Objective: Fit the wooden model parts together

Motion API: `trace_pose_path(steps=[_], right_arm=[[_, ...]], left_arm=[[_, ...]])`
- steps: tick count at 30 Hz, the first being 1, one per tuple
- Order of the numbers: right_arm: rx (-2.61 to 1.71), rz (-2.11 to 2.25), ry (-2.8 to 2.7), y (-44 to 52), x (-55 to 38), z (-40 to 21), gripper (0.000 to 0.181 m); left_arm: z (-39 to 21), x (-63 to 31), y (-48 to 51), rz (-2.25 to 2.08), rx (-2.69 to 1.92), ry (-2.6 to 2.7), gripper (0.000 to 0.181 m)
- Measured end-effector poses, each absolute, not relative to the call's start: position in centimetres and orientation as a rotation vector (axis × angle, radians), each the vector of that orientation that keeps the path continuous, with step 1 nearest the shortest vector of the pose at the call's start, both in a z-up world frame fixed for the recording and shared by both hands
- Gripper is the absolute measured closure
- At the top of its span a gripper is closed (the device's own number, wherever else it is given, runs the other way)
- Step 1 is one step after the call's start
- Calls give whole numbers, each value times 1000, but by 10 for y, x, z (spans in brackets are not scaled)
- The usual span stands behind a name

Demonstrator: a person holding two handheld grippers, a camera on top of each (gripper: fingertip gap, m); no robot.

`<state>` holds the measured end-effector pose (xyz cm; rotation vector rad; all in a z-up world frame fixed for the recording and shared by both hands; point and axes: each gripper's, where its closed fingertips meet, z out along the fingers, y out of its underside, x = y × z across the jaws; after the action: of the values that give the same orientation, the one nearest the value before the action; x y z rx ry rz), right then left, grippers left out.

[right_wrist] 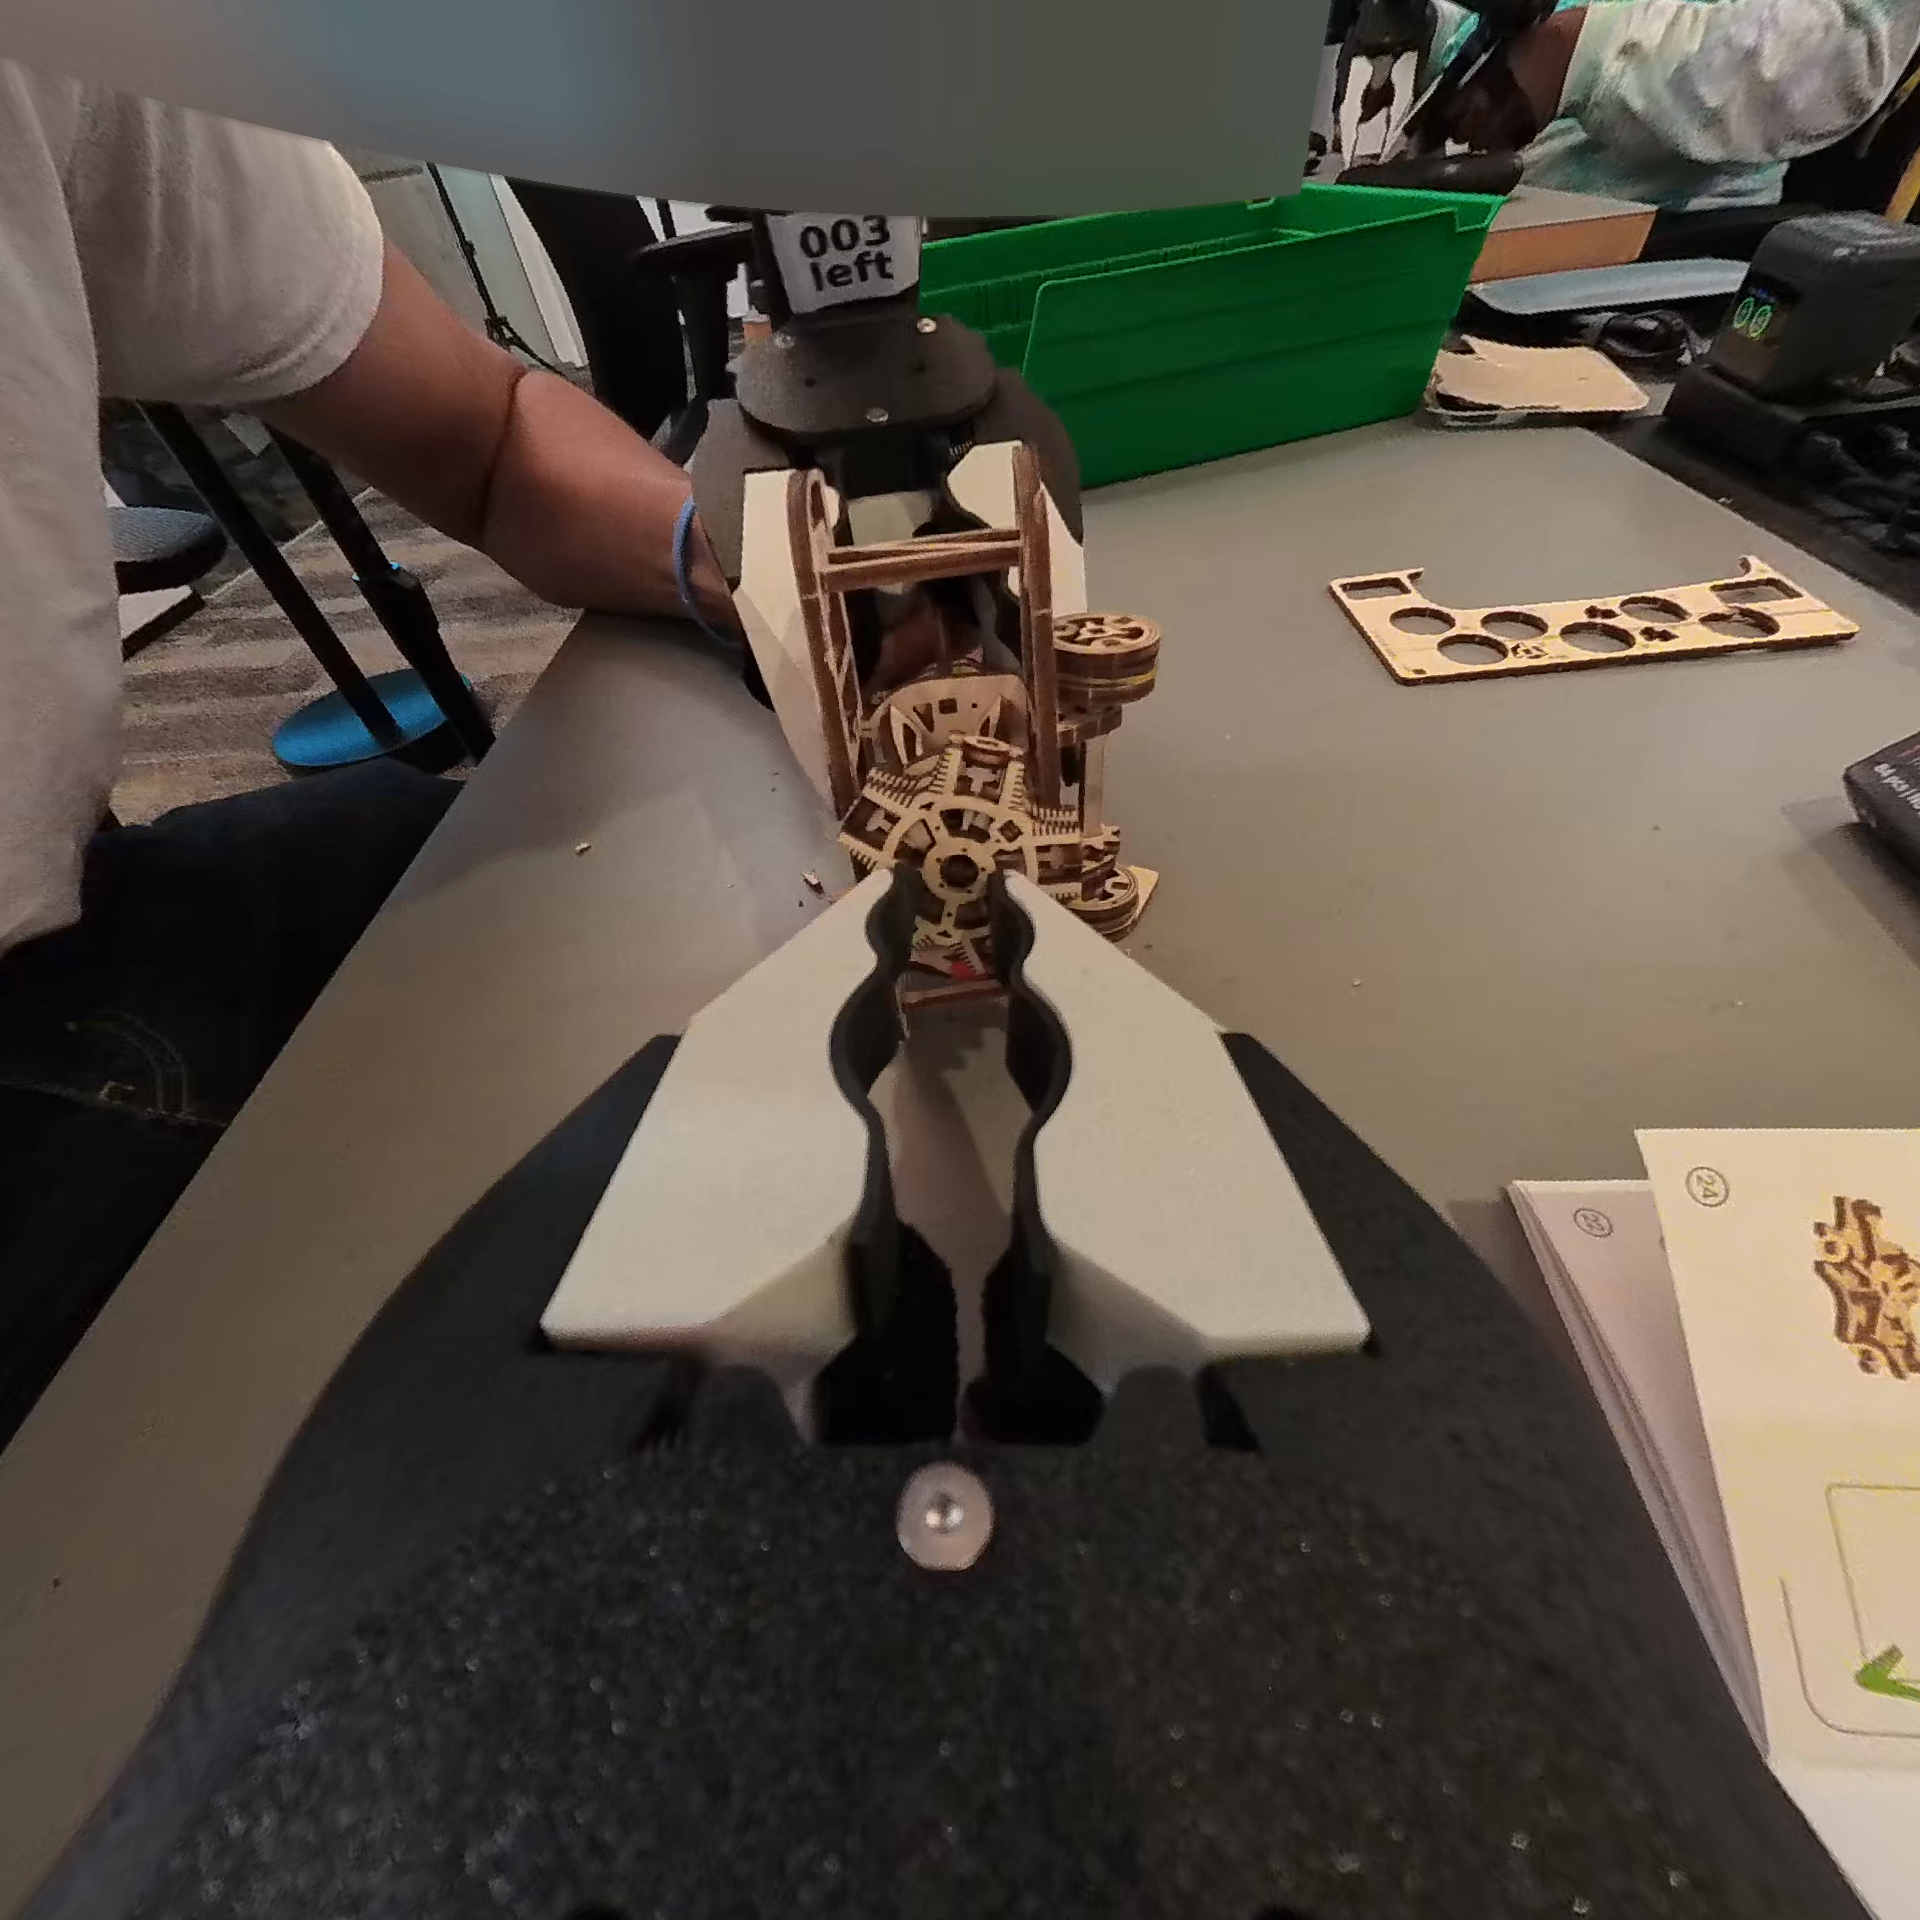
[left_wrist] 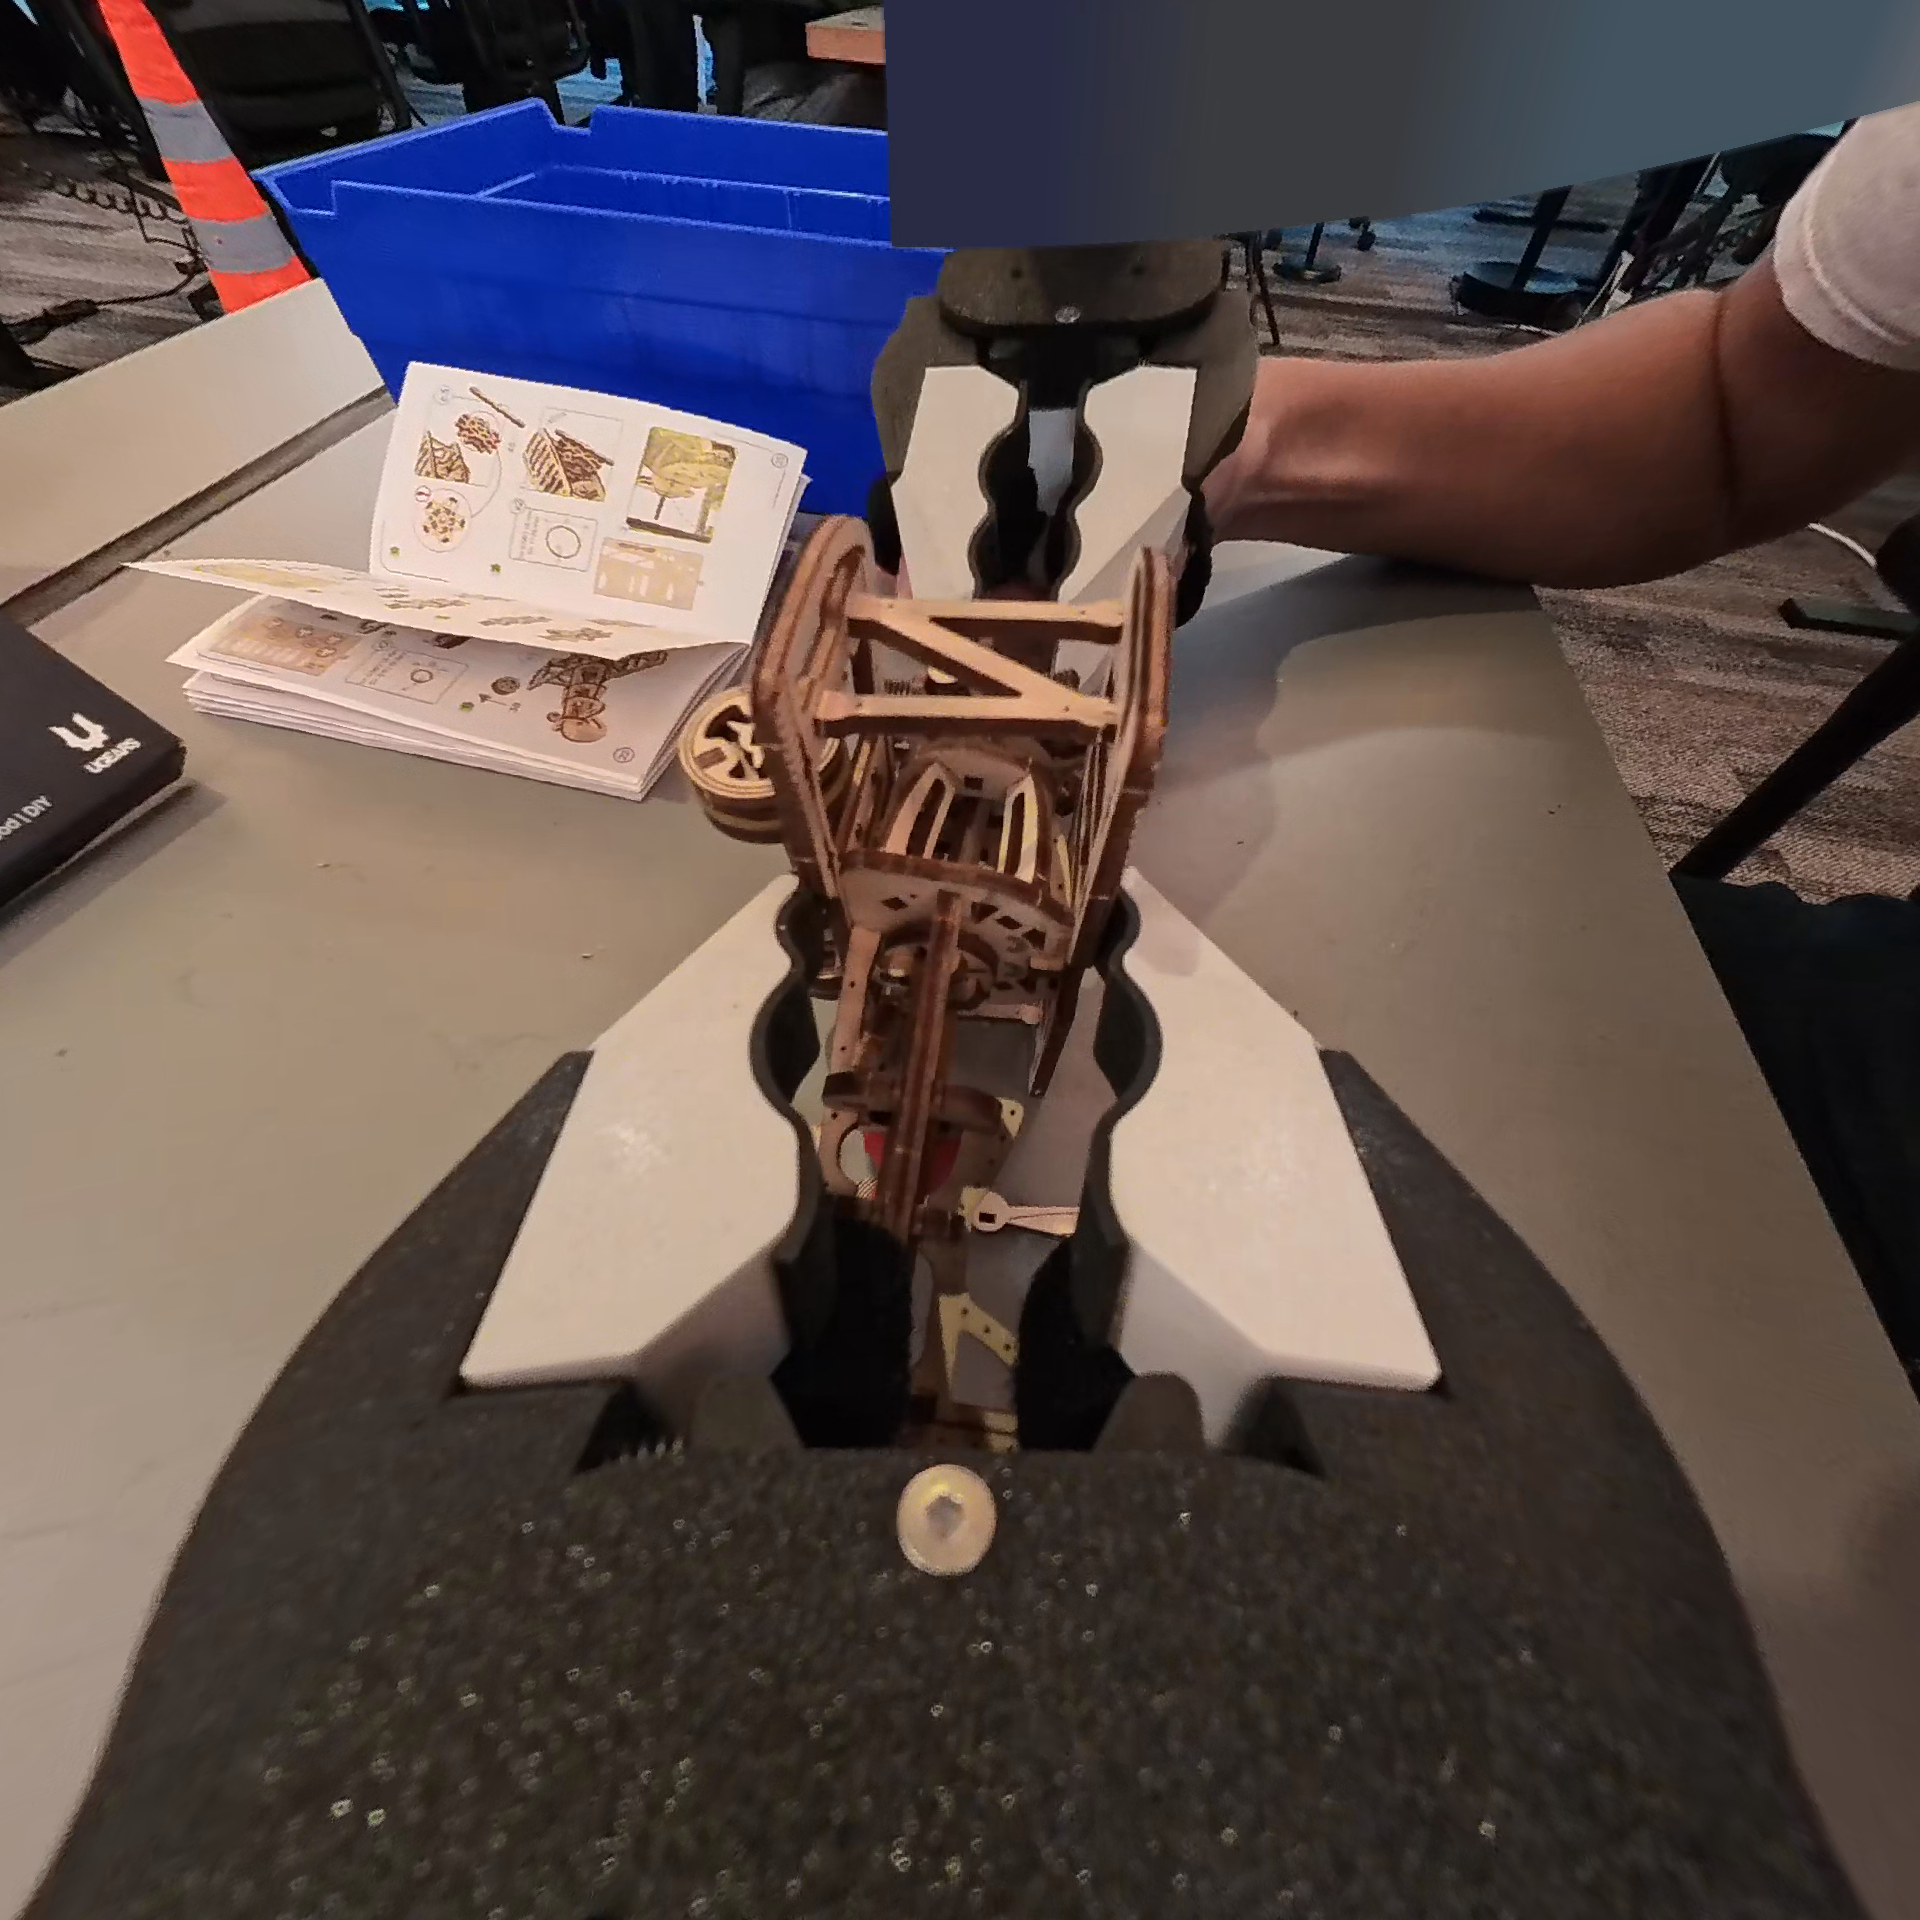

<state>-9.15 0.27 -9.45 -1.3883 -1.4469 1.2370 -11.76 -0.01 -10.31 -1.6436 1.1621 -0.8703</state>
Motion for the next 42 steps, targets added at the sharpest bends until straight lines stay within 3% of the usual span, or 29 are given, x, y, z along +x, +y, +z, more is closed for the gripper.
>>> trace_pose_path(steps=[12,19,22,25,30,42], right_arm=[[-1344,1258,-1518,-5,-93,-95,177],[-1252,1461,-1723,-23,-94,-94,139],[-1216,1668,-1818,-41,-105,-89,111],[-1268,1746,-1895,-44,-114,-97,106],[-1205,1797,-1914,-50,-124,-96,113],[-1086,1835,-2169,-68,-125,-106,108]], left_arm=[[-104,-121,-7,-928,-1601,1252,132],[-104,-129,-34,-1074,-1482,1478,131],[-104,-132,-43,-1108,-1446,1540,132],[-104,-131,-46,-1105,-1440,1555,131],[-104,-125,-58,-1161,-1397,1581,131],[-104,-120,-66,-1186,-1352,1620,132]])
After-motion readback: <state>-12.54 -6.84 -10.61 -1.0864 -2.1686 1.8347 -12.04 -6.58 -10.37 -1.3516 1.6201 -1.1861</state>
